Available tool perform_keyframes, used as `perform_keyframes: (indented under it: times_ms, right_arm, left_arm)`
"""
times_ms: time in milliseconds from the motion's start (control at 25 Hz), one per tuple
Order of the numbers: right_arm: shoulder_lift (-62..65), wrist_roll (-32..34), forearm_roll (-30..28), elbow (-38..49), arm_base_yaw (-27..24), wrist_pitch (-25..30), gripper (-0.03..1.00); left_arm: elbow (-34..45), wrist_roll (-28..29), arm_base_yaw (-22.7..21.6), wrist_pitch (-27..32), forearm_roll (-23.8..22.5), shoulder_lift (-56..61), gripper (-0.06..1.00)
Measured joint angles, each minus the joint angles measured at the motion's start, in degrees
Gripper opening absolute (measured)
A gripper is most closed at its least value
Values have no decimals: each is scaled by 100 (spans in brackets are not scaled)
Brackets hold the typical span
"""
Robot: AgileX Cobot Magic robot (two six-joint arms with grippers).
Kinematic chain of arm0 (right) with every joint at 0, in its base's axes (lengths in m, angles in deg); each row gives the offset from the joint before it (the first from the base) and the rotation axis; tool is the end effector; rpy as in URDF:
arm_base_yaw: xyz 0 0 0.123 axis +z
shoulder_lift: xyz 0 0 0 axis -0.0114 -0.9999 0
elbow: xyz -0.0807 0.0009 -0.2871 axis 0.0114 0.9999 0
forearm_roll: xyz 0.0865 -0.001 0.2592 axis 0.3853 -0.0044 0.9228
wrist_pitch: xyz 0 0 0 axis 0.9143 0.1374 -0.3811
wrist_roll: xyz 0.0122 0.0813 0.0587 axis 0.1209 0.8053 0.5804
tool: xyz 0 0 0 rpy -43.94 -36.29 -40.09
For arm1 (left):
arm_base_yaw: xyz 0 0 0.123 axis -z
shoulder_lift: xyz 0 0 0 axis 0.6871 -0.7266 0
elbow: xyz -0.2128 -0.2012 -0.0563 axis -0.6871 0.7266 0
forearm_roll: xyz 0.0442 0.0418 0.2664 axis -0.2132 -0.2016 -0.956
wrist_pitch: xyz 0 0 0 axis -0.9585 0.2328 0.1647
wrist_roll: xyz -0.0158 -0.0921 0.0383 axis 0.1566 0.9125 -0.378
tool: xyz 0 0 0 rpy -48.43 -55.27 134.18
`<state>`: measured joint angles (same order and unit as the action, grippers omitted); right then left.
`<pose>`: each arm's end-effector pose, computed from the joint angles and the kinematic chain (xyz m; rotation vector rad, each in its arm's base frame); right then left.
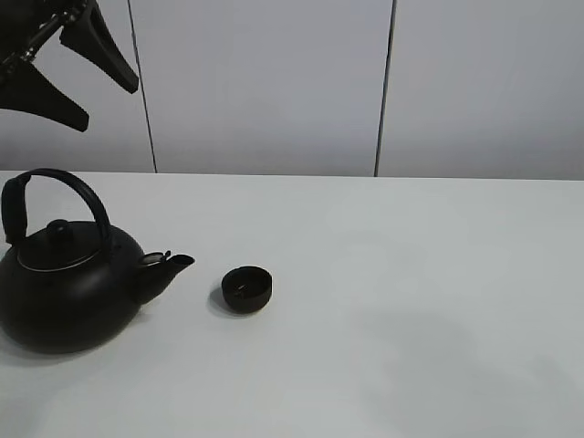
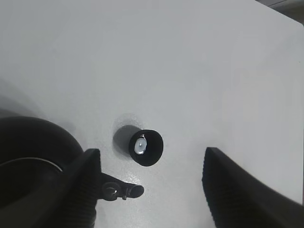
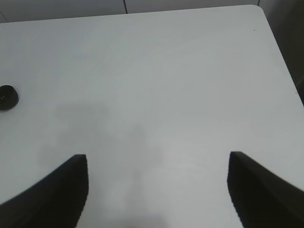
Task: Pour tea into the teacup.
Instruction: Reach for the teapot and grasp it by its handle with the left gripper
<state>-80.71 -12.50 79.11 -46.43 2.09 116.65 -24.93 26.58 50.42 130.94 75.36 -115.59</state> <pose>0.0095 -0.0036 0.2729 0.0302 2.0750 -0.0031 0.3775 -0.0973 0.2726 -0.0715 2.6103 -0.8407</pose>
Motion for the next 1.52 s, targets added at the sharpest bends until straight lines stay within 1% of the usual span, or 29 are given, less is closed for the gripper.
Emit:
perform_keyframes:
  times_ms: [80,240,360,520,600,720,800,920,1000,1080,1200,1400,1440,1520]
  right_arm:
    - [0,0,0,0,0,0,56]
    - [0,0,0,0,0,0,56]
    - [0,0,0,0,0,0,56]
    - [0,0,0,0,0,0,56]
    - [0,0,0,0,0,0,56]
    - [0,0,0,0,0,-6,56]
    - [0,0,-12,0,0,-6,56]
    - [0,0,-12,0,0,-6,56]
    - [0,0,-12,0,0,-6,56]
    - [0,0,-12,0,0,-6,56]
    - [0,0,-12,0,0,-6,56]
    - [0,0,-12,0,0,-6,56]
    - [0,0,-12,0,0,-6,56]
    - [0,0,-12,0,0,-6,56]
  left_arm:
    - [0,0,0,-27,0,0,45]
    - [0,0,0,-446,5,0,45]
    - [0,-29,0,-611,0,0,45]
    - [0,-408,0,-692,-148,0,46]
    - [0,-604,0,-739,-222,39,49]
    - [0,-777,0,-752,-607,291,61]
    - [0,-872,0,-802,-1064,594,66]
    - [0,-1013,0,-883,-1670,1180,68]
    - [0,-1027,0,-951,-1945,1647,69]
    - [20,-1022,0,-1058,-2075,2182,69]
    - [216,-1022,0,-1220,-2102,2918,69]
    - [1014,-926,0,-1607,-2161,3922,69]
    - [1214,-877,0,-1668,-2244,4070,69]
    - [1614,-596,0,-1832,-2657,4439,69]
